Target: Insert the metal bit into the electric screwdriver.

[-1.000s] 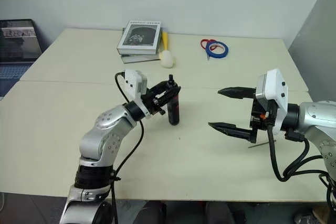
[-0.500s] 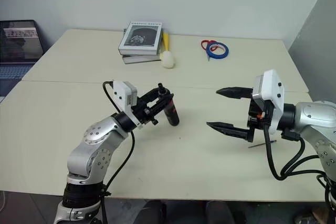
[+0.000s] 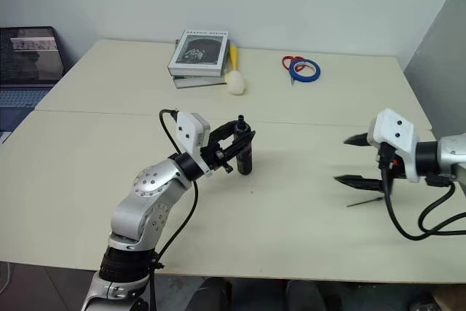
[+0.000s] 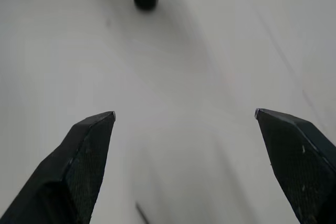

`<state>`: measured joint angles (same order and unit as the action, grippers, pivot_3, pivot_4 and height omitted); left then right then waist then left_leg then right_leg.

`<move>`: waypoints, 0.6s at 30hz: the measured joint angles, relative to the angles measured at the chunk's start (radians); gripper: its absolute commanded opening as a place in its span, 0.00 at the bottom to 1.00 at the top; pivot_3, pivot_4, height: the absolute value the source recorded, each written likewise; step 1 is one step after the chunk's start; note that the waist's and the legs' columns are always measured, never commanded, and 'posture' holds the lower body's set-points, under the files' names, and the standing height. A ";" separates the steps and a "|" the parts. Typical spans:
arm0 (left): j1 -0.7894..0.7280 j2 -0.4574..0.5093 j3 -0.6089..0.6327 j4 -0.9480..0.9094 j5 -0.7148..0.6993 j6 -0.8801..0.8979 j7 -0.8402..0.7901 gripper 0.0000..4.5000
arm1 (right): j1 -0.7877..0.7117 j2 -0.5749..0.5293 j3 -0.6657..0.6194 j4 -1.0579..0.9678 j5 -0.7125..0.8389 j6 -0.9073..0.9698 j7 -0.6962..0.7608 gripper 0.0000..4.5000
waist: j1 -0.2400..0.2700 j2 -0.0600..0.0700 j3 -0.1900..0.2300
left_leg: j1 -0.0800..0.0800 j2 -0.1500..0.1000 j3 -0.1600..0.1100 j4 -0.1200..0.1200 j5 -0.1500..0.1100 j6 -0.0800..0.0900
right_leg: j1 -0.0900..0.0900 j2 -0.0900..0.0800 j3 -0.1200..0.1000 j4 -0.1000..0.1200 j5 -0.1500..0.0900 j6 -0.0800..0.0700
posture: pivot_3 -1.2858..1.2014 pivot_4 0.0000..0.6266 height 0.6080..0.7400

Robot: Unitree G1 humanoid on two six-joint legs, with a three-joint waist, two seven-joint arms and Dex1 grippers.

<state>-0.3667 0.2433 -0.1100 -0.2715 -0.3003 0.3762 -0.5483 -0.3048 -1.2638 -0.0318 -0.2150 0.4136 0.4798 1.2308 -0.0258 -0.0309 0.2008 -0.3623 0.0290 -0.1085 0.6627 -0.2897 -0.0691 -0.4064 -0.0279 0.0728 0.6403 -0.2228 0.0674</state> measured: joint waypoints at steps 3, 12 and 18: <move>0.001 -0.011 -0.017 0.001 0.024 -0.015 0.000 0.36 | -0.018 -0.014 0.097 0.093 -0.100 -0.098 0.088 1.00 | -0.001 0.002 -0.001 | 0.000 0.000 0.000 0.000 0.000 0.000 | 0.000 0.000 0.000 0.000 0.000 0.001 | 0.52 0.24 1.00; 0.026 -0.028 -0.027 -0.017 0.033 -0.032 0.001 0.36 | -0.149 0.049 0.278 0.320 -0.334 -0.330 0.199 1.00 | 0.001 0.004 -0.002 | -0.001 0.000 0.000 0.000 0.000 0.000 | 0.000 -0.001 0.000 0.000 0.001 0.002 | 0.52 0.24 1.00; 0.040 -0.028 -0.025 -0.037 0.033 -0.021 0.006 0.36 | -0.204 0.096 0.310 0.415 -0.412 -0.400 0.224 1.00 | 0.000 0.004 -0.002 | 0.000 -0.001 0.000 0.000 0.000 0.000 | 0.000 -0.001 0.000 0.000 0.001 0.002 | 0.52 0.24 1.00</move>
<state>-0.3267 0.2150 -0.1352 -0.3084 -0.2674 0.3552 -0.5424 -0.5092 -1.1674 0.2784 0.2003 0.0016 0.0800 1.4550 -0.0257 -0.0267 0.1993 -0.3626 0.0284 -0.1088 0.6626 -0.2897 -0.0694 -0.4064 -0.0288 0.0724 0.6401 -0.2220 0.0693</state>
